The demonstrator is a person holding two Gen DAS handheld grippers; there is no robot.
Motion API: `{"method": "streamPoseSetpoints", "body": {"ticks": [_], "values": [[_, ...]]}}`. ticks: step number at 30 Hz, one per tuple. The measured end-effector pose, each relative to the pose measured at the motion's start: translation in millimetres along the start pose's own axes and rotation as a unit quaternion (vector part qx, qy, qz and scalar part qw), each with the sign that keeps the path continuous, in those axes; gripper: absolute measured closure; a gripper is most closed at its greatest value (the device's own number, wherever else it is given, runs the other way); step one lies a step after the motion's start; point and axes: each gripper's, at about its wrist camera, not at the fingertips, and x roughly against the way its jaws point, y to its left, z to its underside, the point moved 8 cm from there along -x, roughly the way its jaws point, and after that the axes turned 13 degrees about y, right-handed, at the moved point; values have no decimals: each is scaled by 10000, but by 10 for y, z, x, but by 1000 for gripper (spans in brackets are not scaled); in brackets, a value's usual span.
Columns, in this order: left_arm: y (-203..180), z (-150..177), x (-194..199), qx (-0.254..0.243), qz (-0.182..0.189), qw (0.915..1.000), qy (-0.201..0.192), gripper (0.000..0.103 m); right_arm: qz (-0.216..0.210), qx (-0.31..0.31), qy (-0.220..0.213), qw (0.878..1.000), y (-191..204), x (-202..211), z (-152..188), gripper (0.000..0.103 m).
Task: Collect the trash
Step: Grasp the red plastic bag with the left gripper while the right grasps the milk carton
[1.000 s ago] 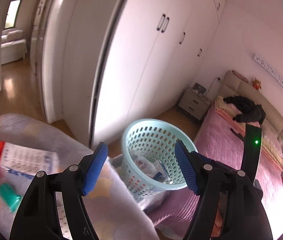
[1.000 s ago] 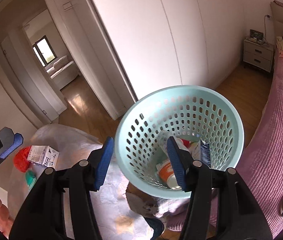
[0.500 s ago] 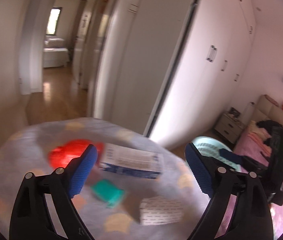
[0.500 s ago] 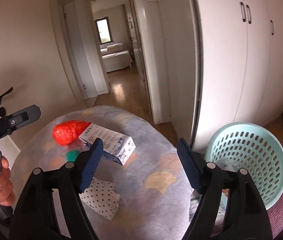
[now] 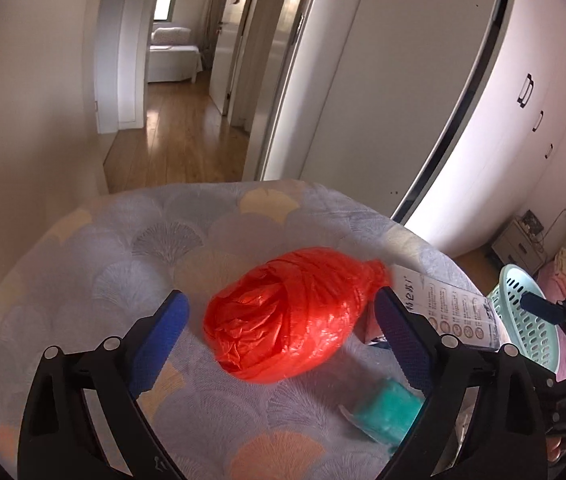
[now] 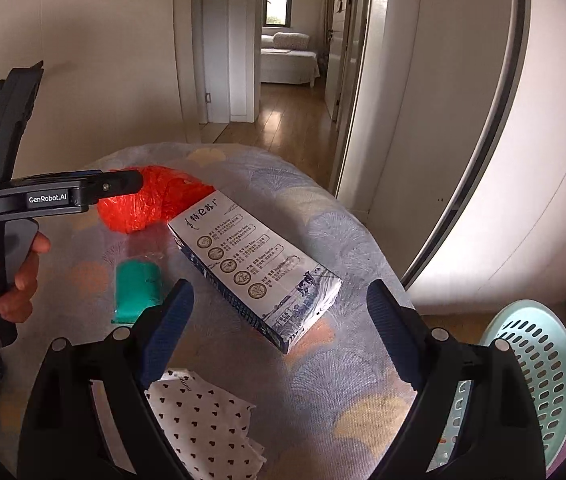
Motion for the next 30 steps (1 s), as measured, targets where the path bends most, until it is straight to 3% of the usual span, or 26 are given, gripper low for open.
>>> {"method": "streamPoseSetpoints", "body": {"ticks": [2, 4, 15, 18, 25, 30], "values": [[40, 20, -53, 113, 154, 9998, 32, 16, -1, 114, 71, 9999, -3, -91, -9, 19], [74, 43, -92, 111, 119, 9998, 125, 26, 0, 228, 142, 9996, 7, -184, -32, 19], [113, 114, -124, 98, 112, 9998, 152, 44, -369, 473, 511, 9969, 143, -599, -236, 19], [86, 102, -132, 100, 68, 9998, 127, 47, -267, 563, 503, 9968, 187, -621, -238, 19], [117, 83, -110, 231, 68, 9997, 38, 52, -270, 735, 257, 9966, 248, -477, -161, 42], [147, 43, -37, 337, 99, 9993, -126, 54, -338, 593, -51, 9977, 210, -244, -76, 50]]}}
